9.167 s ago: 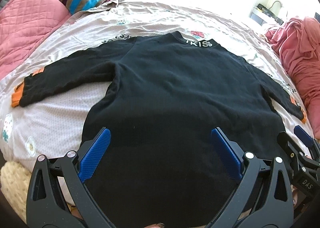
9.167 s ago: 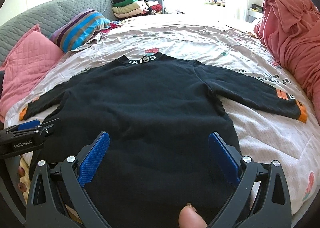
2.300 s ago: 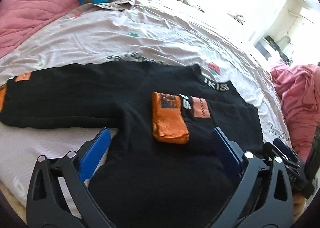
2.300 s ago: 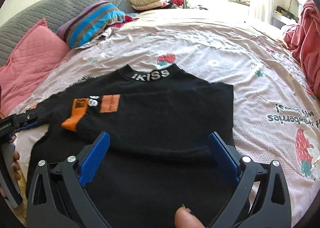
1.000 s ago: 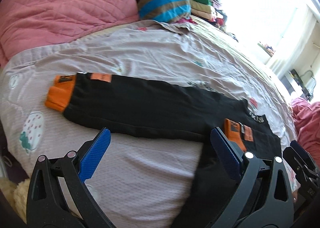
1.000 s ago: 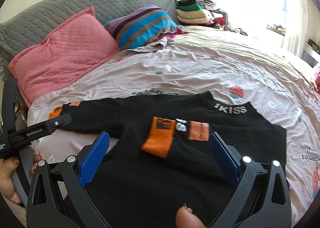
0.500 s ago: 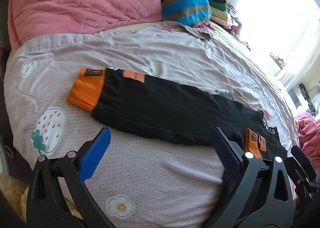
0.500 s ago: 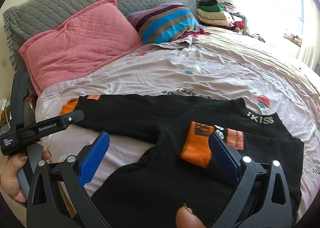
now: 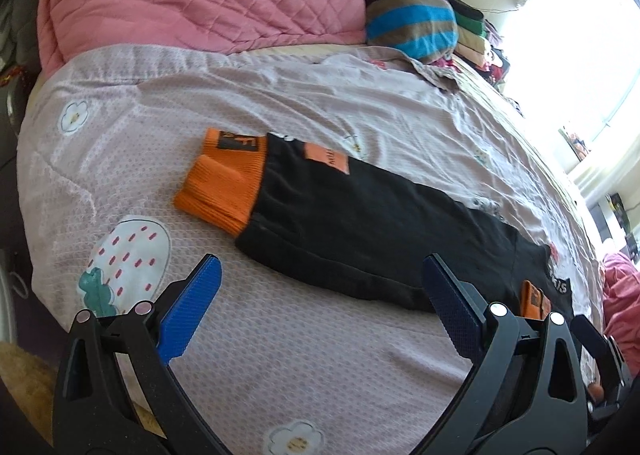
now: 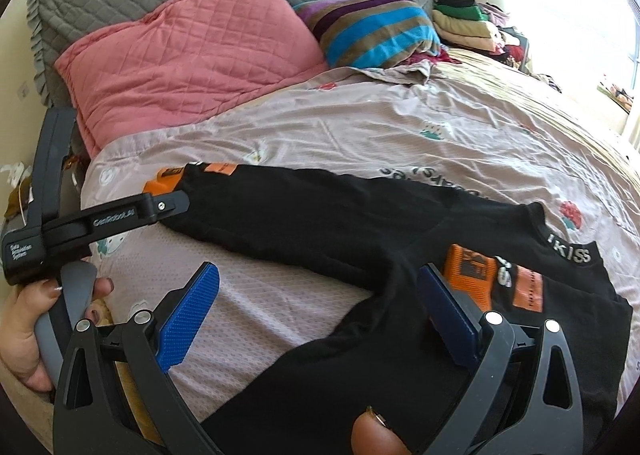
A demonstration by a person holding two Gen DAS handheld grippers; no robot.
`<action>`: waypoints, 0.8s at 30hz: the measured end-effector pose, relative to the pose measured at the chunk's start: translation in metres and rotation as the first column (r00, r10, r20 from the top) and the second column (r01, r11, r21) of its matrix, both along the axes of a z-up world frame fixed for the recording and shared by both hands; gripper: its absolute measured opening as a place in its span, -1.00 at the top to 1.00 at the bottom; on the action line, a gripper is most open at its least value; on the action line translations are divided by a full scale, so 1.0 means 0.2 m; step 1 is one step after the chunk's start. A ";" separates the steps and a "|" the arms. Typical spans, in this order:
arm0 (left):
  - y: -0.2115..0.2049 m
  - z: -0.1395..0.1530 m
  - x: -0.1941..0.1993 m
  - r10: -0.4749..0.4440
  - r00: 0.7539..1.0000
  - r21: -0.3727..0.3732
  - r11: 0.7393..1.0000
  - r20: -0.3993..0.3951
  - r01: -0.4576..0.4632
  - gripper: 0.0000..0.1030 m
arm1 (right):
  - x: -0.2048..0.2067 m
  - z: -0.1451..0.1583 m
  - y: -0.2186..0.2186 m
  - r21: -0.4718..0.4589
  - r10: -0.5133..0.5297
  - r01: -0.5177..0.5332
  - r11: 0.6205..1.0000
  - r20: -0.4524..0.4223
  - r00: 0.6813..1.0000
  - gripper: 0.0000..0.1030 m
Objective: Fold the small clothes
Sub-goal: 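Move the left gripper to the other sleeve's orange cuff and grasp it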
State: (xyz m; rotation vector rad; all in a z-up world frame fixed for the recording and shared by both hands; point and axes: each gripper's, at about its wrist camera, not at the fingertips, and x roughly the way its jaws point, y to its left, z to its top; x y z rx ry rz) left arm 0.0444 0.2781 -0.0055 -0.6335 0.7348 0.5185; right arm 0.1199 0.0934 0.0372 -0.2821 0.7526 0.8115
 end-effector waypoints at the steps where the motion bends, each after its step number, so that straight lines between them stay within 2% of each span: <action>1: 0.02 -0.02 0.00 0.010 1.000 -0.008 1.000 -0.003 -0.010 -0.82 | 0.00 -0.01 0.01 0.000 0.003 -0.003 1.000 -0.004 1.000 -0.91; 6: 0.11 -0.11 0.01 0.065 0.998 -0.052 0.997 -0.009 -0.065 -0.82 | 0.01 -0.05 0.02 -0.001 0.002 -0.002 1.000 -0.027 1.000 -0.91; 9: 0.17 -0.14 -0.01 0.115 0.992 -0.071 0.991 0.058 -0.111 -0.81 | 0.03 -0.06 0.00 -0.002 -0.011 0.011 1.000 -0.032 0.999 -0.91; 11: 0.19 -0.15 -0.01 0.131 0.989 -0.069 0.990 0.067 -0.127 -0.72 | 0.05 -0.07 -0.02 0.001 -0.027 0.027 1.000 -0.040 0.999 -0.91; 12: 0.20 -0.14 0.00 0.140 0.988 -0.061 0.989 0.073 -0.136 -0.65 | 0.06 -0.08 -0.03 0.003 -0.036 0.036 0.999 -0.046 0.998 -0.91; 16: 0.25 -0.14 0.04 0.147 0.984 -0.092 0.986 0.104 -0.138 0.07 | 0.10 -0.09 -0.09 0.016 -0.073 0.074 0.997 -0.068 0.995 -0.91; 17: 0.27 -0.15 0.06 0.147 0.983 -0.101 0.986 0.108 -0.136 0.12 | 0.11 -0.09 -0.11 0.020 -0.082 0.084 0.996 -0.075 0.994 -0.91; 19: 0.29 -0.15 0.08 0.142 0.983 -0.114 0.985 0.119 -0.128 0.68 | 0.12 -0.09 -0.14 0.027 -0.095 0.098 0.995 -0.085 0.992 -0.91; 20: 0.29 -0.15 0.08 0.141 0.982 -0.117 0.985 0.128 -0.126 0.81 | 0.12 -0.09 -0.15 0.030 -0.098 0.101 0.994 -0.087 0.991 -0.91; 24: 0.26 -0.08 0.04 0.117 0.971 -0.123 0.988 0.207 -0.092 0.84 | 0.13 -0.08 -0.22 0.045 -0.121 0.126 0.991 -0.093 0.988 -0.91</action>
